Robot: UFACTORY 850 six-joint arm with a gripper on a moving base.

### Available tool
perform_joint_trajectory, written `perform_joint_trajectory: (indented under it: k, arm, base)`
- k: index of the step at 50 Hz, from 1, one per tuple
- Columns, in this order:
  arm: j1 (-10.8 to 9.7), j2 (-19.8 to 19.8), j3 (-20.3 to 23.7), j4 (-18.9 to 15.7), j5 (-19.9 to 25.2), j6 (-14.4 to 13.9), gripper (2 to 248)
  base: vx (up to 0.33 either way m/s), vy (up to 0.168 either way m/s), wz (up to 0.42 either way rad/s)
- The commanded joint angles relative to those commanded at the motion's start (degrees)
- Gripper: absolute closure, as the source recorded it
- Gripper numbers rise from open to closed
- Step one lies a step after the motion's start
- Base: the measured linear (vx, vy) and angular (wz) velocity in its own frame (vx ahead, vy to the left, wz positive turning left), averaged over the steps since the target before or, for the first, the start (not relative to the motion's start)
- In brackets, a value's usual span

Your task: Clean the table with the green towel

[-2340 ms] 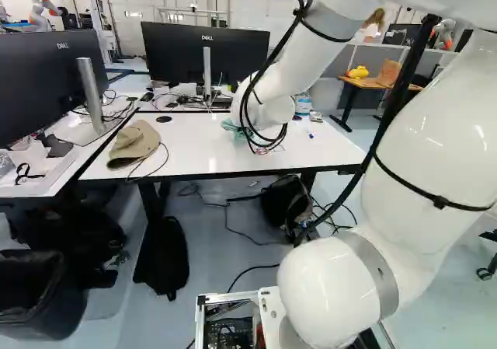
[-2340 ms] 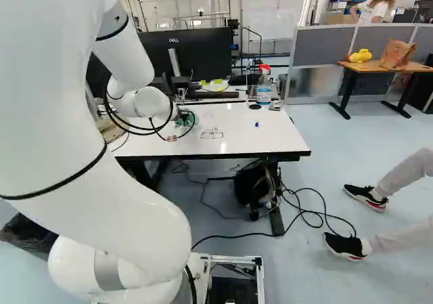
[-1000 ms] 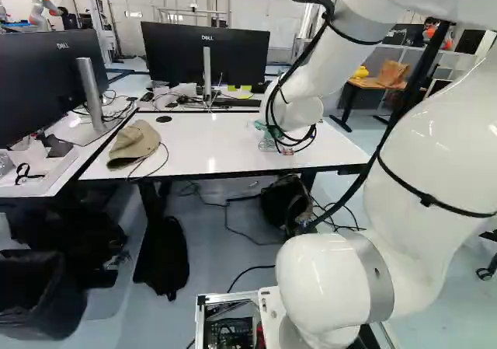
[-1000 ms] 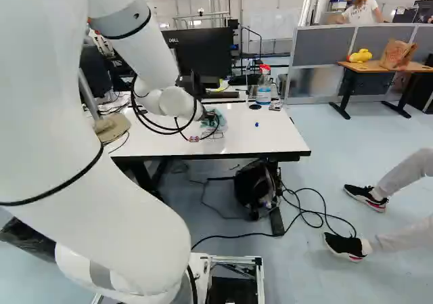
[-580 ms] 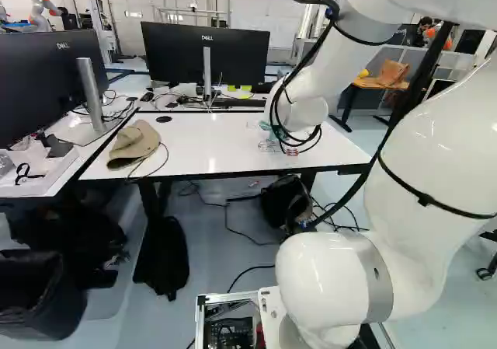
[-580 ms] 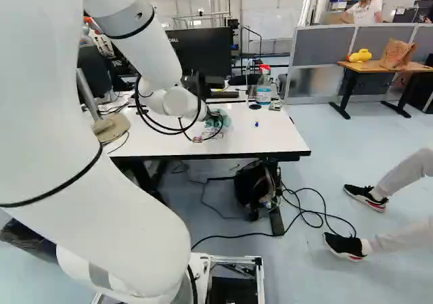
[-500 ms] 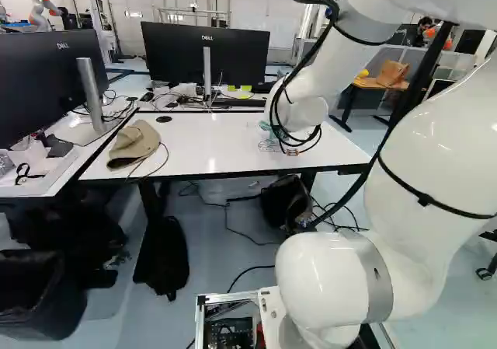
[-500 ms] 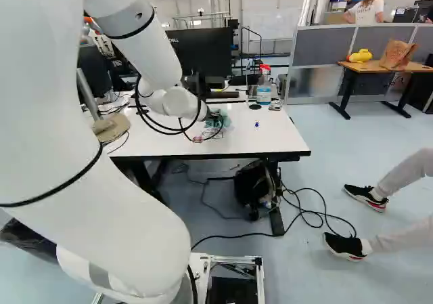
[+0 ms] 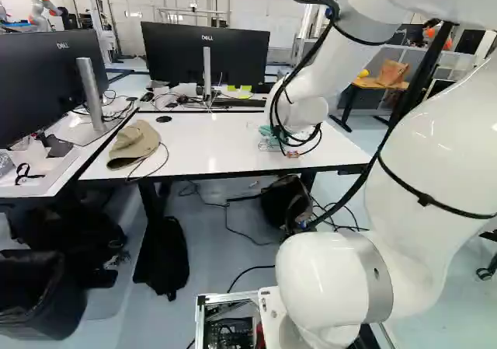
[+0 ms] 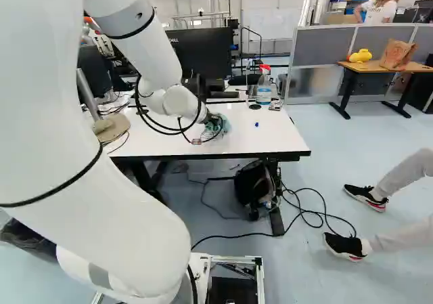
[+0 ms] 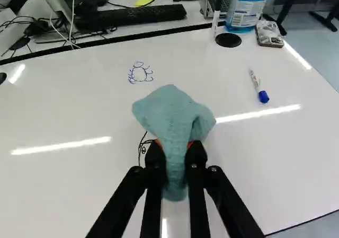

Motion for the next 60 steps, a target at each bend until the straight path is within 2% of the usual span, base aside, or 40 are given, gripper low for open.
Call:
perform_joint_trajectory:
  k: [35,60]
  arm:
    - [0.00,0.00,0.00,0.00,-7.04,0.00,200]
    - [0.00,0.00,0.00,0.00,-7.41,0.00,200]
  base:
    - [0.000,0.000,0.000]
    - [0.000,0.000,0.000]
